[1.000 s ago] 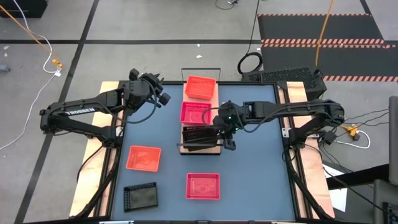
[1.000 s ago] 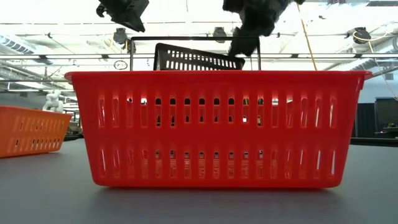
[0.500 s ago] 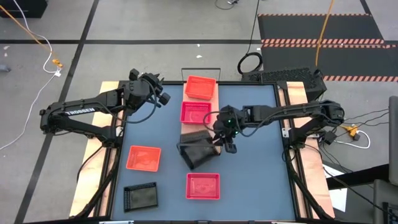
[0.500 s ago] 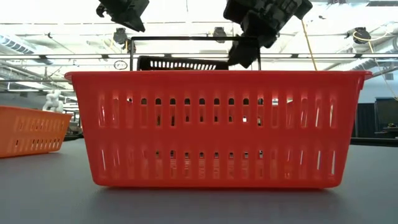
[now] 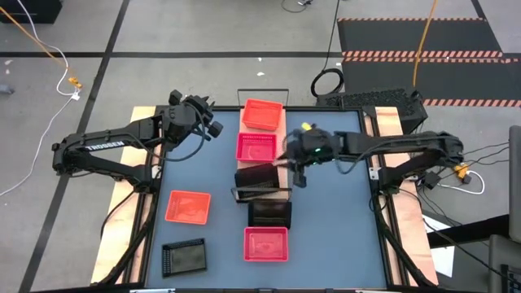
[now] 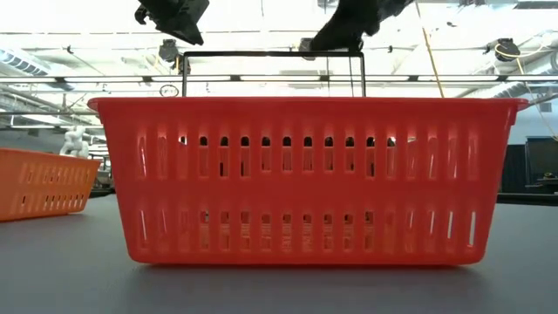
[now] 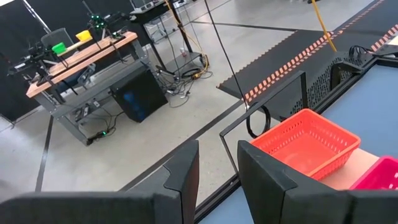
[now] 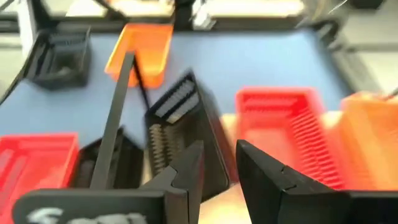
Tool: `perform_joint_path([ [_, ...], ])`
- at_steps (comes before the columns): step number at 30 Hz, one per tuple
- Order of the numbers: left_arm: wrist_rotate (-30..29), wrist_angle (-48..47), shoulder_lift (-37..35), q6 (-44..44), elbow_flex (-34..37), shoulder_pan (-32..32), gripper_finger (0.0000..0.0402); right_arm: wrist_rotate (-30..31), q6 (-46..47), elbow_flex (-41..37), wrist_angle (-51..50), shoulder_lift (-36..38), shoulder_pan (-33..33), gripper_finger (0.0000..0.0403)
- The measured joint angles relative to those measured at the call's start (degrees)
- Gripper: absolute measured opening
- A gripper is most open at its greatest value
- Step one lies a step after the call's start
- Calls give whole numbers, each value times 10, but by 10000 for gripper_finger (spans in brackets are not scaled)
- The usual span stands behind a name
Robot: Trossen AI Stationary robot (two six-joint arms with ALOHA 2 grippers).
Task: Stack baskets on shelf by color
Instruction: Stack the right black bin on the black bin on the shelf
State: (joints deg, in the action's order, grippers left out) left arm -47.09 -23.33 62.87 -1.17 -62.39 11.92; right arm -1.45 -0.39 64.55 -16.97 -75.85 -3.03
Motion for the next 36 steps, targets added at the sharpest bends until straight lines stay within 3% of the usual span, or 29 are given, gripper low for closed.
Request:
perform_joint_path([
  [3, 0, 0, 0, 0, 0, 0, 113, 39, -18, 0, -2, 49, 1, 91],
  [8, 0, -2, 0, 0, 0, 0, 113, 44, 6, -10, -36, 112, 27, 91],
  [11, 0, -6, 0, 0, 0, 0, 113, 43, 52, -68, -27, 129, 69, 91],
  [16, 0, -5, 0, 0, 0, 0, 113, 46, 72, -187, 87, 118, 155, 91],
  [20, 0, -4, 0, 5, 0, 0, 113, 85, -10, -210, 122, 103, 214, 91],
  [28, 0, -2, 0, 13, 0, 0, 113, 161, -292, -210, 123, 40, 310, 91],
  [36, 0, -2, 0, 17, 0, 0, 113, 251, -457, -200, 125, -65, 332, 91],
])
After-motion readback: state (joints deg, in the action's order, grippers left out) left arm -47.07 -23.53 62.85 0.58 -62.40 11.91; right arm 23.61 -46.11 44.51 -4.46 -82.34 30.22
